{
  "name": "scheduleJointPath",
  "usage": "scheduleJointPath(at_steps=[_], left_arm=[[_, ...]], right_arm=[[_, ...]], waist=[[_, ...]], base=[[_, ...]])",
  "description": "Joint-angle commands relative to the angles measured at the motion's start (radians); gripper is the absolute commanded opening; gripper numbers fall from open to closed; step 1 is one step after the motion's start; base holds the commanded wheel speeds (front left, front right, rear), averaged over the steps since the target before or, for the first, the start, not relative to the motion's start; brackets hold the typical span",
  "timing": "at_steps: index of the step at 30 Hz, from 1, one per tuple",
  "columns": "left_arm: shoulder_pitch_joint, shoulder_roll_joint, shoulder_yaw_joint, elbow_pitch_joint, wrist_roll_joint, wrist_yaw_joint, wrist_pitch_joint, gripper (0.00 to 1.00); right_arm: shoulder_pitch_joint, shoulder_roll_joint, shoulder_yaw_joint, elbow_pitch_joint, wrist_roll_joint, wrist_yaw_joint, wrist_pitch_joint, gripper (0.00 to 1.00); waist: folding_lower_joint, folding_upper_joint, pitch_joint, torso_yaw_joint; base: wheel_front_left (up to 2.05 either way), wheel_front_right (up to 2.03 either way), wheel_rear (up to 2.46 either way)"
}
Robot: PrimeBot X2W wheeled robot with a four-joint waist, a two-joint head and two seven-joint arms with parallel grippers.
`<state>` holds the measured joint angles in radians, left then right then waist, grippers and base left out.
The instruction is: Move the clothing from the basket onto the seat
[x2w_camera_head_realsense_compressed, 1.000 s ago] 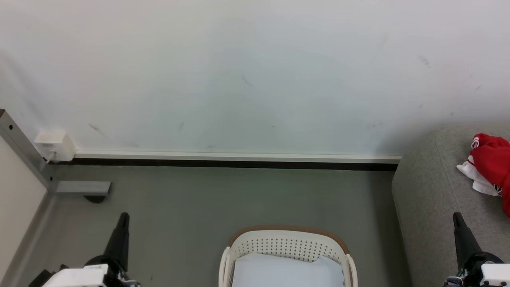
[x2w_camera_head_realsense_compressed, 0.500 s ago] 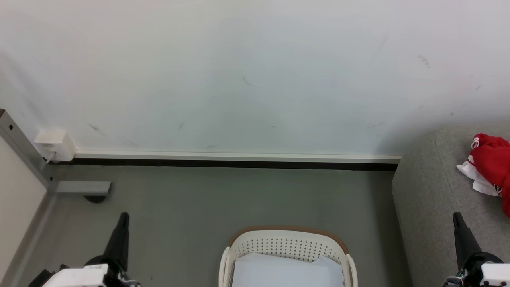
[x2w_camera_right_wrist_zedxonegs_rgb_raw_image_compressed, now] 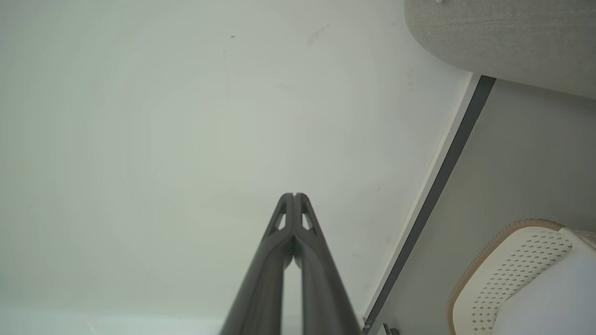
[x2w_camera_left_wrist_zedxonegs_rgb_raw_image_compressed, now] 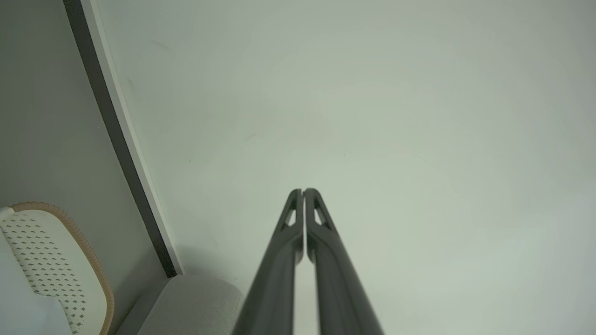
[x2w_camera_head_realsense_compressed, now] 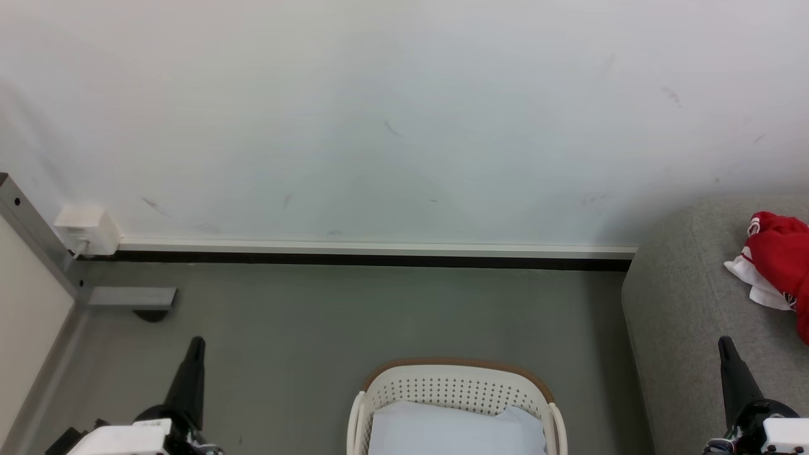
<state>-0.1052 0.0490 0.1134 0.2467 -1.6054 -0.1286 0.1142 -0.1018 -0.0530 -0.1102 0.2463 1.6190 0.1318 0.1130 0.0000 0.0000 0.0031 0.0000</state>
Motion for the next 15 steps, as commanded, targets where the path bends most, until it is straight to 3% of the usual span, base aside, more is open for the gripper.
scheduleJointPath(at_steps=[1, 15], left_arm=[[-0.007, 0.002, 0.002, -0.003, -0.014, -0.005, 0.004, 0.0], [-0.007, 0.002, 0.002, -0.003, -0.014, -0.005, 0.004, 0.0]], right_arm=[[-0.011, 0.001, -0.005, -0.004, -0.006, -0.002, 0.0, 0.0], [-0.011, 0.002, -0.005, -0.004, -0.007, -0.002, 0.001, 0.0]], waist=[[0.0, 0.0, 0.0, 0.0], [0.0, 0.0, 0.0, 0.0]], base=[[0.0, 0.0, 0.0], [0.0, 0.0, 0.0]])
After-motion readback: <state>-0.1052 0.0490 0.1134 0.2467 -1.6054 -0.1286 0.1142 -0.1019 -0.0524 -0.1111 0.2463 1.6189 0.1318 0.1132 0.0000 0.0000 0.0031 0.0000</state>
